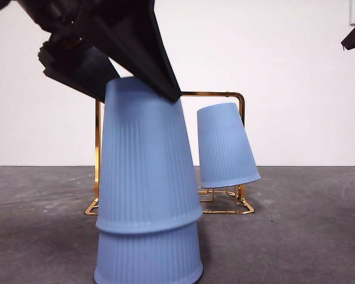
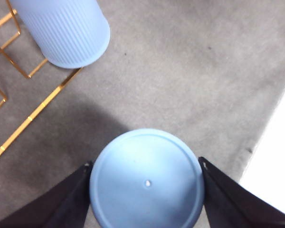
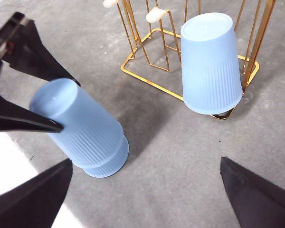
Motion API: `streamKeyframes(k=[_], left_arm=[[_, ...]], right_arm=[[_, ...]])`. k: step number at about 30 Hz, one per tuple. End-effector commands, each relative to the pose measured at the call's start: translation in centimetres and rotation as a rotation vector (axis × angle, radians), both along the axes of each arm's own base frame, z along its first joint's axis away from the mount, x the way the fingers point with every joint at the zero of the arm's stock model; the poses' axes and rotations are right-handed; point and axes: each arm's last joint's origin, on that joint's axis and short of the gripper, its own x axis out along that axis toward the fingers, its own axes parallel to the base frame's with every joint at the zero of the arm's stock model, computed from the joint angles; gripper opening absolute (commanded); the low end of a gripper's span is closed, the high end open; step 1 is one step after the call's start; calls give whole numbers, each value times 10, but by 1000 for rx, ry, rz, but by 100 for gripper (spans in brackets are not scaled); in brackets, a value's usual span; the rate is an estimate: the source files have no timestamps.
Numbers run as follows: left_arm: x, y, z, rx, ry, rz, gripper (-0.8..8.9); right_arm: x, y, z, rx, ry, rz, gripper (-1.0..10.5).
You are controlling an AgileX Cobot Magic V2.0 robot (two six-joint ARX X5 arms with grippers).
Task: Pick the top cup and place it on cupholder, pick up the mid cup and place it on cupholder, last pick the bottom cup and place it on cupholder.
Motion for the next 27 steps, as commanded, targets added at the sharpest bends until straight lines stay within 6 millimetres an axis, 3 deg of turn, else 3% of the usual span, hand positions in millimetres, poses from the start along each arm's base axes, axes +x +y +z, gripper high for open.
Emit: streamKeyframes(k=[1,10,17,27], left_arm=[[-4,1,17,-60,-40,-10,208],[-23,29,76,-266,-165,14,208],[-25,43,94,-285,-276,148,208],[-7,61,109,-283,-411,417,209]], right_arm=[[1,2,2,3,-10,10,487],[1,2,2,3,-11,10,488],[1,2,2,3,-11,10,488],[1,2,2,1,-13,12,488]])
